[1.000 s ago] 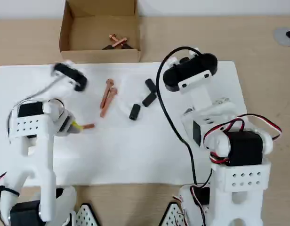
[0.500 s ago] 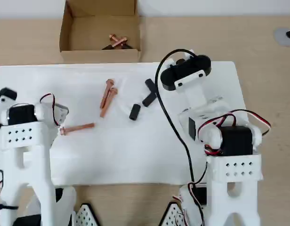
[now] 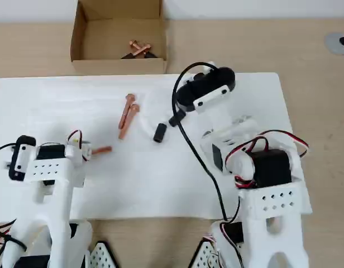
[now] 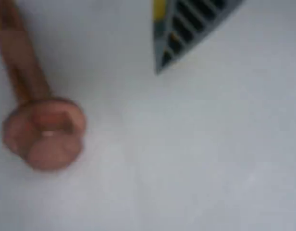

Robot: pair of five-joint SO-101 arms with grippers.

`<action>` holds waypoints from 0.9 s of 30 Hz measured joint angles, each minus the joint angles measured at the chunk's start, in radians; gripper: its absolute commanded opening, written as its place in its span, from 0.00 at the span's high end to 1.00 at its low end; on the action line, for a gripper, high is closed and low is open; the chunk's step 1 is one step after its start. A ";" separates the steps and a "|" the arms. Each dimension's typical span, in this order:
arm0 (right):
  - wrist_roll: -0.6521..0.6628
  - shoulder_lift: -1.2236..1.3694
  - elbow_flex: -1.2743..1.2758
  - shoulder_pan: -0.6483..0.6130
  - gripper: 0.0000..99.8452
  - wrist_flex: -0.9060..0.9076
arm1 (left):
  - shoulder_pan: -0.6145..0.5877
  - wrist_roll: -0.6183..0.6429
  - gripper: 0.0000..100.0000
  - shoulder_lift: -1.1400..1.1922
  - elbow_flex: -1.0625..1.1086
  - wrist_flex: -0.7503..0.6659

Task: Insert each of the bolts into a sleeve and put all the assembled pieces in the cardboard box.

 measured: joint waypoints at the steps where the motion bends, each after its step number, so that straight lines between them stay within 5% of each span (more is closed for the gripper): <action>1: -0.005 0.000 0.000 -0.005 0.97 0.000 | 0.000 0.008 0.75 0.000 0.005 -0.018; 27: -0.021 0.000 0.000 -0.011 0.97 0.000 | 0.006 0.061 0.75 -0.002 0.074 -0.192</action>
